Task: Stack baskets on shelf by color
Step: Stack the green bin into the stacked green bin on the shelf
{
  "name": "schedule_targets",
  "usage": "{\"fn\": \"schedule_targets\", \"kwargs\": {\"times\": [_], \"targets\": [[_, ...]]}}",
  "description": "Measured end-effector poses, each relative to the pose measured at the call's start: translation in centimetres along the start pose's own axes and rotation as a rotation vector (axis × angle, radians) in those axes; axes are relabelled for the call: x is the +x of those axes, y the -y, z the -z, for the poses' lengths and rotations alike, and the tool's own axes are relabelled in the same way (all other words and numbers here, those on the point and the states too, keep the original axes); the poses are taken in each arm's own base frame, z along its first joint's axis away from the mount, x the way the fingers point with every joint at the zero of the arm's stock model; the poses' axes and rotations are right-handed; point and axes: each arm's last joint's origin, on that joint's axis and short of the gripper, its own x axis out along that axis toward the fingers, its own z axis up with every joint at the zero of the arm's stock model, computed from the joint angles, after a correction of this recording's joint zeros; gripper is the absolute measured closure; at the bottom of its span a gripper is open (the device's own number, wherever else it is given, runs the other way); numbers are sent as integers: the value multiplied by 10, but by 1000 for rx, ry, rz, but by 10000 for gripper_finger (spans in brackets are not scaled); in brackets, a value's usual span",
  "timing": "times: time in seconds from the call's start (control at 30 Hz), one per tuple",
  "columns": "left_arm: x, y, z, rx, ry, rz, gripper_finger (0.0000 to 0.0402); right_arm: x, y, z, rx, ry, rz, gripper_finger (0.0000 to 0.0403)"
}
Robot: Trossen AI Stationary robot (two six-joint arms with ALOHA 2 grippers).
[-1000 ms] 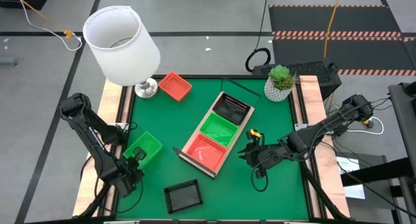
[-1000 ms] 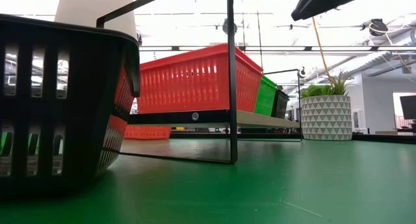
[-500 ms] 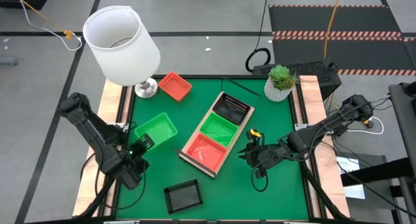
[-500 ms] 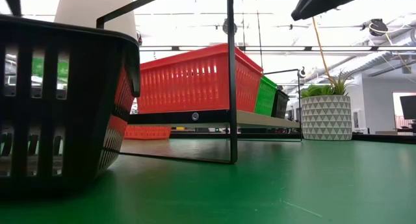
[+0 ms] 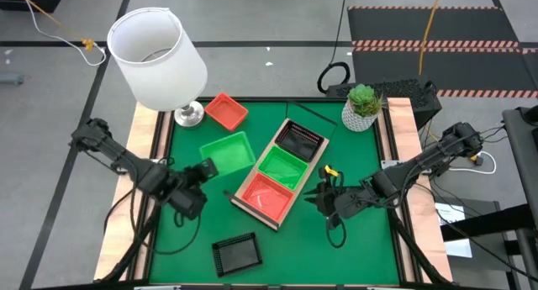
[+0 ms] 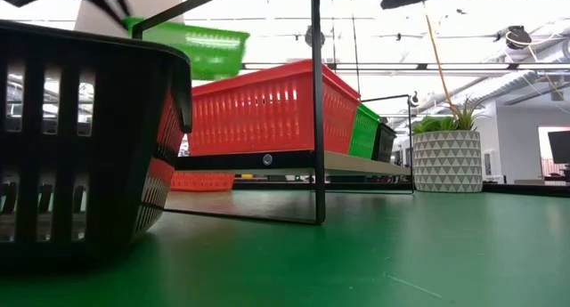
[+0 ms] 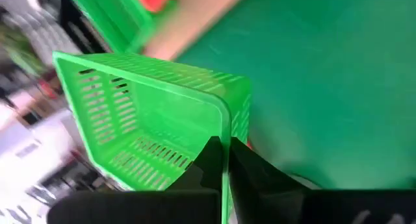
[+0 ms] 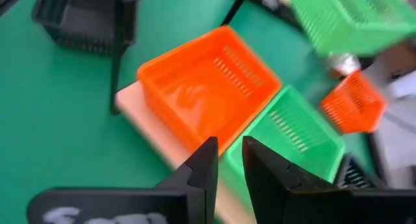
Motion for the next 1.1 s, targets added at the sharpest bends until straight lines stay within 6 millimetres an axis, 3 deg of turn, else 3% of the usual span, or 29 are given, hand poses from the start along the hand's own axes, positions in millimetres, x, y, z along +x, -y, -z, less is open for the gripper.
{"fn": "schedule_targets", "kwargs": {"times": [0.2,0.43,0.63,0.87,1.1], "targets": [[12,-34,-3,141,183,-79,385,2,12,-14,-21,113,148,339],[27,-64,6,215,357,-162,395,9,42,-25,-158,200,98,339],[31,-70,10,279,415,-185,383,6,75,-38,-193,281,-28,339],[36,-73,14,285,404,-187,395,6,87,-34,-208,295,-207,334],[48,-82,23,330,434,-201,381,9,94,-24,-154,240,-304,261]]}}
